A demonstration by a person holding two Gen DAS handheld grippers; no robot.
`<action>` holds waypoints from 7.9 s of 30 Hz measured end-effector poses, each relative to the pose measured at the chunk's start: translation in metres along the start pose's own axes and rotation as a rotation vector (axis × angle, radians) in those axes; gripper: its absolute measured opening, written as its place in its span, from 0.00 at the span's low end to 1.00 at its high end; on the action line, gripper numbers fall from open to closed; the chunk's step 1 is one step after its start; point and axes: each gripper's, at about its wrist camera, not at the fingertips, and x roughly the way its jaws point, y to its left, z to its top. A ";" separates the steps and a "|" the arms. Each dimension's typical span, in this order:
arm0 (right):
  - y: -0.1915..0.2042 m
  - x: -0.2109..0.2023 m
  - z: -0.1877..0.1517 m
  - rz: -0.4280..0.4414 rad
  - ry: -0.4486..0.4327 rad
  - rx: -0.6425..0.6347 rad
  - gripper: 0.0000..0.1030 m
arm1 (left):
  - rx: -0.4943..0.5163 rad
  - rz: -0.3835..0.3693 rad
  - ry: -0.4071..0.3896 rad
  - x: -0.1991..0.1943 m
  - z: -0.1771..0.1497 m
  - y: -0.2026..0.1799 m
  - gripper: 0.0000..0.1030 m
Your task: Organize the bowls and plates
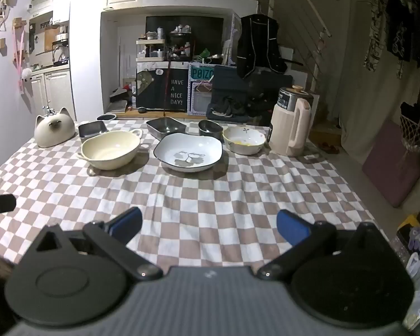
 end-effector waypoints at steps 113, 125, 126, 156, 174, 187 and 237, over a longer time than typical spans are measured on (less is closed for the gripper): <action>-0.027 0.004 0.028 0.008 -0.031 0.043 1.00 | 0.019 -0.057 -0.014 -0.001 0.043 -0.018 1.00; -0.042 0.041 0.104 0.006 -0.089 0.021 1.00 | 0.035 -0.046 -0.122 0.028 0.124 -0.040 1.00; -0.043 0.048 0.110 0.015 -0.093 0.020 1.00 | 0.030 -0.046 -0.119 0.035 0.130 -0.042 1.00; -0.065 0.382 0.144 0.058 0.129 0.236 1.00 | 0.139 -0.183 0.110 0.384 0.206 -0.080 1.00; -0.072 0.424 0.126 0.126 0.332 0.339 0.21 | -0.010 -0.271 0.371 0.463 0.180 -0.074 0.14; -0.072 0.431 0.119 0.186 0.316 0.324 0.12 | 0.089 -0.294 0.358 0.474 0.167 -0.087 0.11; 0.115 0.272 0.073 0.446 0.435 0.223 0.17 | -0.057 -0.024 0.390 0.224 0.031 0.108 0.20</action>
